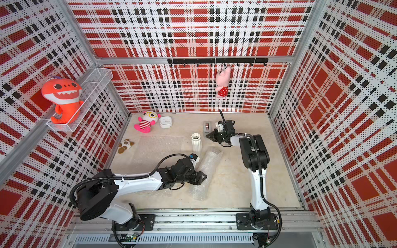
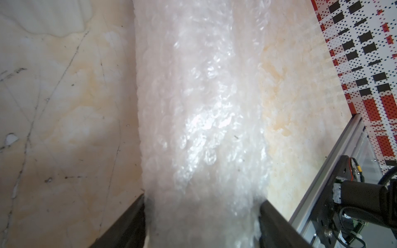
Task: Wrap vases in bubble wrap
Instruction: Tear off the tape using the Tape Cutter.
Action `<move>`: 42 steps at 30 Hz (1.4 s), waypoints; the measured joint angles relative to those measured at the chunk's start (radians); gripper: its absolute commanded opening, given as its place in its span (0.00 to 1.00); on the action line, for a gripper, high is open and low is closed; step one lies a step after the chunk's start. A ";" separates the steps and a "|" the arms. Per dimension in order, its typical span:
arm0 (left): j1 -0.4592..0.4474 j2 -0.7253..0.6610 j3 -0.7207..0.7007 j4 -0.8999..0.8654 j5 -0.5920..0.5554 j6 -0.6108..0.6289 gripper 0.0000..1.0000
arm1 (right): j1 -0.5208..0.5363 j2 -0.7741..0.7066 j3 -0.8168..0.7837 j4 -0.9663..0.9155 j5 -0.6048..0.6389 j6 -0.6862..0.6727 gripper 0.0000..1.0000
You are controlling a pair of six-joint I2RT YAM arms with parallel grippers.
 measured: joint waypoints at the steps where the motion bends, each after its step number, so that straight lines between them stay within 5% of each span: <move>1: 0.000 0.000 0.000 0.000 0.000 0.000 0.74 | 0.000 0.000 -0.005 0.008 0.003 0.000 0.00; 35: 0.000 -0.006 -0.016 0.023 -0.002 -0.007 0.73 | -0.005 0.015 0.007 -0.073 0.259 -0.126 0.00; 42: -0.001 -0.010 -0.027 0.041 -0.001 -0.007 0.73 | -0.078 -0.146 -0.085 -0.103 0.268 -0.123 0.00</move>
